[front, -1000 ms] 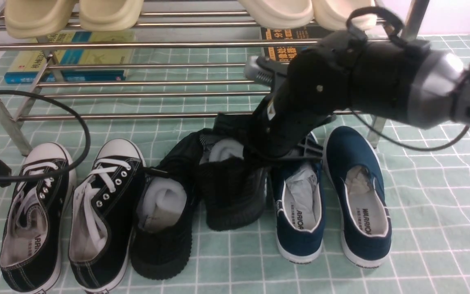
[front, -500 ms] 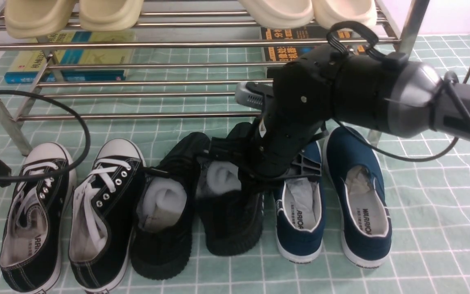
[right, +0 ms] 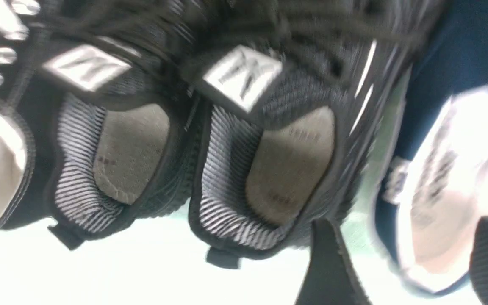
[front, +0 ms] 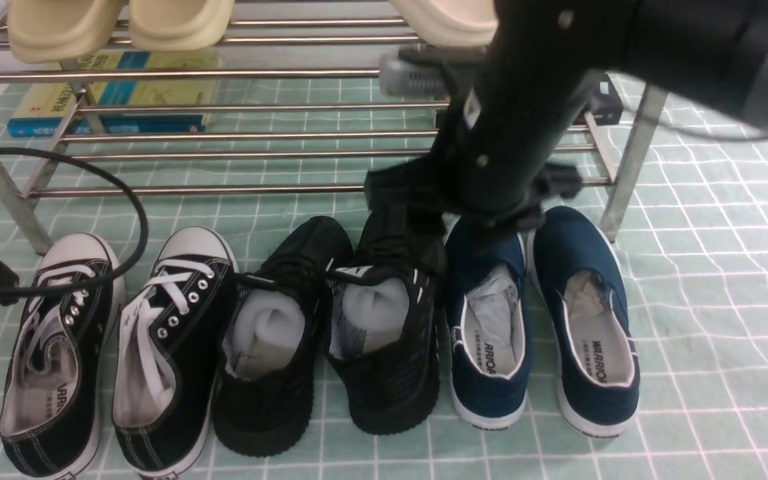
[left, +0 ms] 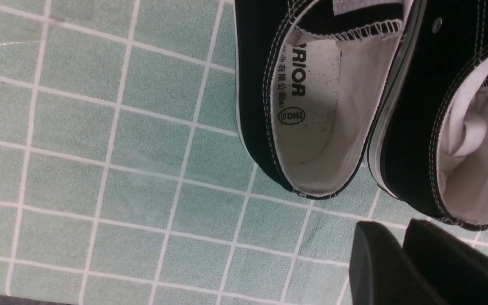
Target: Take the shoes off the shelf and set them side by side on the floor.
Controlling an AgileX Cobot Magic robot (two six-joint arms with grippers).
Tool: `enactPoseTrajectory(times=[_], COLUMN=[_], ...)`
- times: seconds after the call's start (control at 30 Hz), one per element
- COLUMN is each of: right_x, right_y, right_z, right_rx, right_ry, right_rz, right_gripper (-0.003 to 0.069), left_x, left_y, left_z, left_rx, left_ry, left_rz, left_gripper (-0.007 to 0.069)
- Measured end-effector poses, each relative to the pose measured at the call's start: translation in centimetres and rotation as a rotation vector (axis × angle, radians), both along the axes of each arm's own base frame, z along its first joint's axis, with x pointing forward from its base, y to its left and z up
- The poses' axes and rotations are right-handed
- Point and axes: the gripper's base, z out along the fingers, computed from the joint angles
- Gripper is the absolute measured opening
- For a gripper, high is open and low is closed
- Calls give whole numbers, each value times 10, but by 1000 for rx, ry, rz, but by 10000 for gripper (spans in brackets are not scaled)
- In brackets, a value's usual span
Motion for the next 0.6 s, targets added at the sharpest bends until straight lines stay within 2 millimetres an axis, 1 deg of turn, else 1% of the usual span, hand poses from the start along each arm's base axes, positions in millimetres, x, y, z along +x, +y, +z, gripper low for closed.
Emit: enactPoseTrajectory(times=[0.03,0.07,0.1,0.13,0.23,0.33,0.37,0.4,0.43,0.47,0.53,0.57,0.6], right_x=[-5,-8,-9,-17,-30,-51,-61,-61,-78,-90,-108,-110,-130], right_y=[-7,-10,-10,-17,-28,-47,-55,-55,-70,-81,-98,-99,-117], right_z=[15,21,23,37,59,91,104,104,123,132,143,144,149], right_rx=[-9,-10,-10,-6,16,55,73,73,100,115,129,131,138], right_ry=[-58,-78,-83,-121,-183,-273,-310,-310,-366,-400,-443,-447,-477], right_rz=[53,78,83,129,174,215,227,227,238,246,260,261,273], right_gripper=[371,338,338,267,170,49,4,4,-13,-15,-15,-15,-15], left_x=[0,0,0,0,0,0,0,0,0,0,0,0,0], left_y=[0,0,0,0,0,0,0,0,0,0,0,0,0], left_z=[0,0,0,0,0,0,0,0,0,0,0,0,0], left_rx=[-1,-1,0,0,-2,-2,-2,-2,-2,-2,-2,-2,-2], left_ry=[1,0,1,1,1,1,1,1,1,1,1,1,1], left_rz=[0,0,0,0,0,0,0,0,0,0,0,0,0], left_gripper=[125,125,125,126,127,130,132,132,135,137,138,138,138])
